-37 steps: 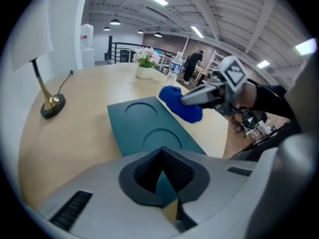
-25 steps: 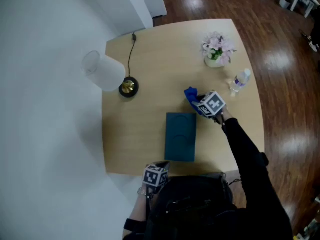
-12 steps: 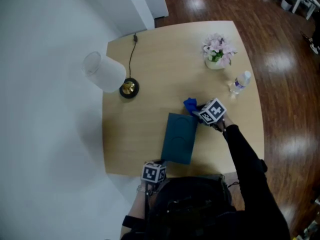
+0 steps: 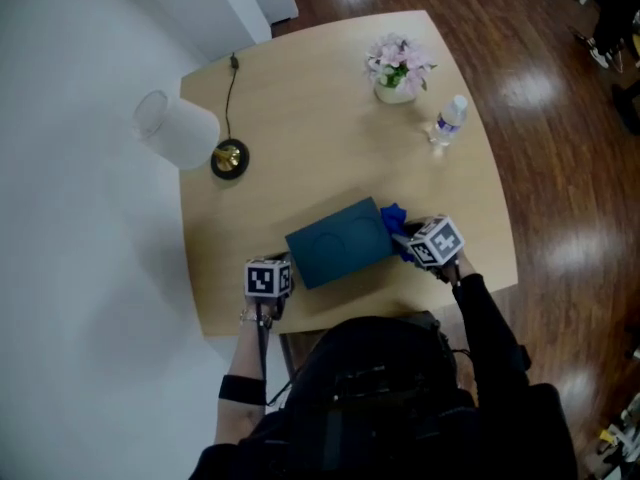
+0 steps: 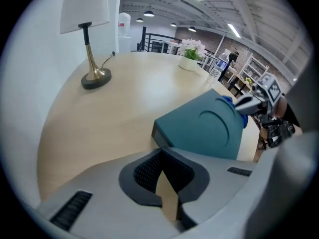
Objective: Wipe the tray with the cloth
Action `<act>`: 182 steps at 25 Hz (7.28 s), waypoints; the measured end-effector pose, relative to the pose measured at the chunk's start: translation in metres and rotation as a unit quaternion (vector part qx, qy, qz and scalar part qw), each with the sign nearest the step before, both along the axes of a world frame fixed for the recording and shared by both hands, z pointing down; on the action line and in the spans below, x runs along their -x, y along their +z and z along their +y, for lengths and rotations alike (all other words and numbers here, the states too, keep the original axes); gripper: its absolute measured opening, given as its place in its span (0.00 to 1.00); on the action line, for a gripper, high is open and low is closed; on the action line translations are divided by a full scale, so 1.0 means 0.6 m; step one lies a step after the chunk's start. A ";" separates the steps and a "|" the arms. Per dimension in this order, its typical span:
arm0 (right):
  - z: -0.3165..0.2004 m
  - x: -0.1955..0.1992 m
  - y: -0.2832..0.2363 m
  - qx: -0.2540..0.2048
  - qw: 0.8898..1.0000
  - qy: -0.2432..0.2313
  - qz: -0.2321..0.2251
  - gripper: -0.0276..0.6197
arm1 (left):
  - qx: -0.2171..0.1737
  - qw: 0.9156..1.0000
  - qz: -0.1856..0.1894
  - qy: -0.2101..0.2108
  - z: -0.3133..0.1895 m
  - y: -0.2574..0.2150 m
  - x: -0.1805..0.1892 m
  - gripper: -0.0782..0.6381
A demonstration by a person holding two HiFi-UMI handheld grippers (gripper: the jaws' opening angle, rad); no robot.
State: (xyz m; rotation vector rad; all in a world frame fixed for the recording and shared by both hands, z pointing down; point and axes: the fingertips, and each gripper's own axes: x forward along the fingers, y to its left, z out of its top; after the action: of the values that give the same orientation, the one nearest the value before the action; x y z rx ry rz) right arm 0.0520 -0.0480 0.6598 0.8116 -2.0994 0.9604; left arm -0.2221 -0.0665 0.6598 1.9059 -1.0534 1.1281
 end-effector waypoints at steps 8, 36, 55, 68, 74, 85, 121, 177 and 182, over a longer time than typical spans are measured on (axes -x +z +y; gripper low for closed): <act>0.108 -0.011 0.005 0.010 0.994 0.101 -0.039 0.17 | -0.046 0.999 0.020 0.021 -0.072 -0.029 -0.034 0.11; -0.104 -0.032 -0.014 -0.015 0.942 0.280 -0.184 0.17 | 0.011 0.978 0.050 0.205 0.030 -0.025 -0.244 0.11; 0.120 0.000 0.021 0.051 0.955 0.248 -0.157 0.17 | -0.001 0.973 0.058 0.223 0.029 -0.024 -0.247 0.11; 0.195 -0.002 -0.007 0.045 0.973 0.174 -0.145 0.17 | -0.009 0.973 0.053 0.225 0.031 -0.025 -0.247 0.11; 0.043 -0.058 -0.032 -0.013 0.962 0.240 -0.129 0.17 | -0.010 0.974 0.049 0.219 0.032 -0.026 -0.246 0.11; -0.088 -0.045 -0.008 -0.003 0.939 0.294 -0.180 0.17 | 0.003 0.976 0.048 0.210 0.030 -0.027 -0.249 0.11; 0.023 -0.035 -0.102 -0.051 0.992 0.113 -0.033 0.17 | -0.031 0.980 0.074 0.183 0.053 -0.079 -0.212 0.11; -0.130 0.025 0.005 -0.089 0.967 -0.138 0.197 0.17 | 0.021 0.972 -0.007 0.232 0.015 -0.027 -0.186 0.11; -0.115 0.066 0.021 -0.085 0.956 -0.216 0.181 0.17 | 0.030 0.972 -0.004 0.232 0.005 -0.036 -0.195 0.11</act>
State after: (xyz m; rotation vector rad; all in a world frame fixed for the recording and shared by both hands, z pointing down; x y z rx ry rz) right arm 0.0123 -0.1168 0.6725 0.5257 -1.9345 0.3695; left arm -0.1053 -0.0632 0.6383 2.1613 -0.5761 1.4025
